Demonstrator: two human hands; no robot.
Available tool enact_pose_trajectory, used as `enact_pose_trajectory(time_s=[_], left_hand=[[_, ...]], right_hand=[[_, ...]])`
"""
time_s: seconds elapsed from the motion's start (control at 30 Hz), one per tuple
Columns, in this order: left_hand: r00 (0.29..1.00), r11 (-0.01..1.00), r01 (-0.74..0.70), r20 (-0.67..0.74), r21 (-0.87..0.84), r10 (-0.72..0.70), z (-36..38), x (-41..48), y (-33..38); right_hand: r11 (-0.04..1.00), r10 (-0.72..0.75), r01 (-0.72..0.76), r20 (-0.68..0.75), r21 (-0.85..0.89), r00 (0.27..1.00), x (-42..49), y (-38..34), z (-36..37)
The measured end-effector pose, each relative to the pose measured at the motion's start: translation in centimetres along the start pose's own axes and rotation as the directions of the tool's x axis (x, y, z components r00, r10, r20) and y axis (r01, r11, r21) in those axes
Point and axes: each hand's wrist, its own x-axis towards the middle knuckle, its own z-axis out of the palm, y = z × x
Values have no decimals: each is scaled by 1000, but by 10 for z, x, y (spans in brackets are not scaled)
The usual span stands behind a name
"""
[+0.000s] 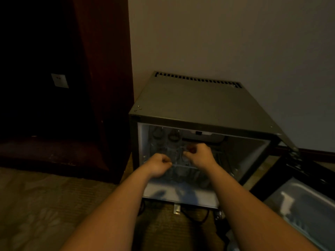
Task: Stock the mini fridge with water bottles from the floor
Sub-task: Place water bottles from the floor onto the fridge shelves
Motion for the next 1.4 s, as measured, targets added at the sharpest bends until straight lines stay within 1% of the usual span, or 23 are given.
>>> enact_pose_trajectory(time_s=[0.07, 0.2, 0.27, 0.37, 0.43, 0.53, 0.6, 0.7, 0.73, 0.87, 0.97, 1.03, 1.2, 1.33, 1.4], left_hand=[[1000, 1000, -14, 26, 12, 14, 2, -14, 7], [994, 995, -56, 94, 81, 48, 8, -40, 21], [992, 989, -63, 121, 130, 47, 12, -52, 26], [991, 975, -83, 120, 209, 59, 19, -72, 36], [991, 963, -85, 125, 257, 54, 25, -89, 46], [988, 955, -112, 138, 276, 76, 28, -104, 60], [975, 935, -180, 182, 306, 128, 48, -139, 87], [962, 931, -233, 208, 282, 178, 52, -149, 105], [955, 931, -251, 226, 266, 193, 61, -160, 117], [914, 926, -330, 308, 186, 264, 96, -207, 158], [873, 911, -377, 393, 169, 288, 133, -235, 178], [851, 896, -403, 439, 189, 290, 156, -249, 186], [770, 844, -485, 568, 227, 290, 233, -286, 201], [706, 813, -528, 658, 245, 261, 290, -305, 200], [671, 807, -546, 695, 225, 260, 318, -312, 196]], right_hand=[[1000, -14, 14, 3, -6, 1000, -16, 2, -9], [996, -56, 61, 64, -69, 996, -46, 9, -25], [996, -48, 56, 107, -76, 993, -62, 10, -33], [997, -18, 33, 202, -72, 979, -89, 10, -48], [994, -4, 29, 239, -102, 971, -112, 13, -62], [990, 1, 40, 285, -138, 958, -129, 10, -76], [988, -37, 65, 192, -141, 981, -173, 20, -109], [976, -127, 139, 80, -167, 989, -189, 15, -130], [974, -143, 149, 46, -173, 989, -208, 18, -146], [976, -139, 136, -2, -168, 990, -267, 41, -193], [979, -96, 88, -37, -187, 995, -310, 72, -218], [981, -67, 55, -56, -185, 996, -333, 94, -229], [988, 54, -69, -103, -140, 993, -401, 170, -249], [983, 173, -179, -118, -41, 978, -443, 233, -248], [970, 244, -245, -102, 9, 964, -461, 269, -241]])
